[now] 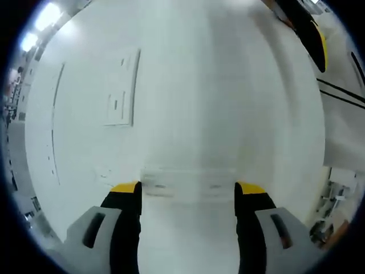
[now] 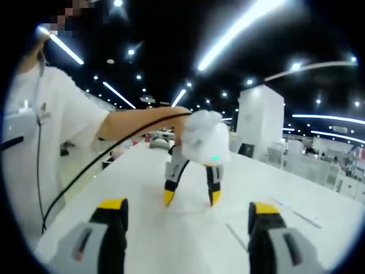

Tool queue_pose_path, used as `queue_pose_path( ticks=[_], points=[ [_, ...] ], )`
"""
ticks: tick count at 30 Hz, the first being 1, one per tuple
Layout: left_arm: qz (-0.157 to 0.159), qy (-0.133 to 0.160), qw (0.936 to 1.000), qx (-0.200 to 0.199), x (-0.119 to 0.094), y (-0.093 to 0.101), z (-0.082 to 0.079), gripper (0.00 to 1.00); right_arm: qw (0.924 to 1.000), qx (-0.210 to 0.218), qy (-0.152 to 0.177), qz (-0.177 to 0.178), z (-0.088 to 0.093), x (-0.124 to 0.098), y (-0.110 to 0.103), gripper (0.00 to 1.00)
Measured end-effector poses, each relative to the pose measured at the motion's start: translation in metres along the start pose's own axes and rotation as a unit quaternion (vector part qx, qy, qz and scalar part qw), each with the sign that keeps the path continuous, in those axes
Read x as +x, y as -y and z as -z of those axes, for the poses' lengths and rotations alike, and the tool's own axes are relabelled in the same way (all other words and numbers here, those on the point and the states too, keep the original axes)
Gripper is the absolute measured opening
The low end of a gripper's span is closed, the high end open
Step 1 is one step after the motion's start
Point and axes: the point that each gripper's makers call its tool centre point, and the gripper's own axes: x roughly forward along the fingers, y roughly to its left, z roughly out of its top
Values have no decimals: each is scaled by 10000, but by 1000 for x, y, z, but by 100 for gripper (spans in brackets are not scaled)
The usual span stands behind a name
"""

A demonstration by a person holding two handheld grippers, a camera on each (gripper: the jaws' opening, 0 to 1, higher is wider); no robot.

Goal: Locate the socket holder cover, grip the socket holder cover, clip it into the socket holder slot.

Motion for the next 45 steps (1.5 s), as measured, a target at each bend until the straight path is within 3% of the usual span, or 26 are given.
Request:
queue_pose_path(
  ticks=[45],
  points=[
    [28,32,10000,-44,-1,-15,-1,65,9998,-86,-160,-79,5,1,-6,87]
  ],
)
